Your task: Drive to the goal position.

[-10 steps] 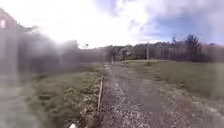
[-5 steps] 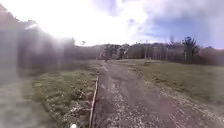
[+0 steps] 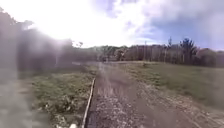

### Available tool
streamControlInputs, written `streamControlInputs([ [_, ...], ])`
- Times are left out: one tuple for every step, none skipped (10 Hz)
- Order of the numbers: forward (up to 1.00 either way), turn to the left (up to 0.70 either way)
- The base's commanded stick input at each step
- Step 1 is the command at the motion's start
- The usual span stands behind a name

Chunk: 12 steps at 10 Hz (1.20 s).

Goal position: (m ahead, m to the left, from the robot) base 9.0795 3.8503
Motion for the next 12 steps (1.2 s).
streamControlInputs([
  [0.7, 0.0],
  [0.7, 0.0],
  [0.7, 0.0],
  [0.7, 0.0],
  [0.7, 0.0],
  [0.7, 0.0],
  [0.7, 0.01],
  [0.7, 0.01],
  [0.7, 0.01],
  [0.7, 0.01],
  [0.7, 0.01],
  [0.7, 0.01],
])
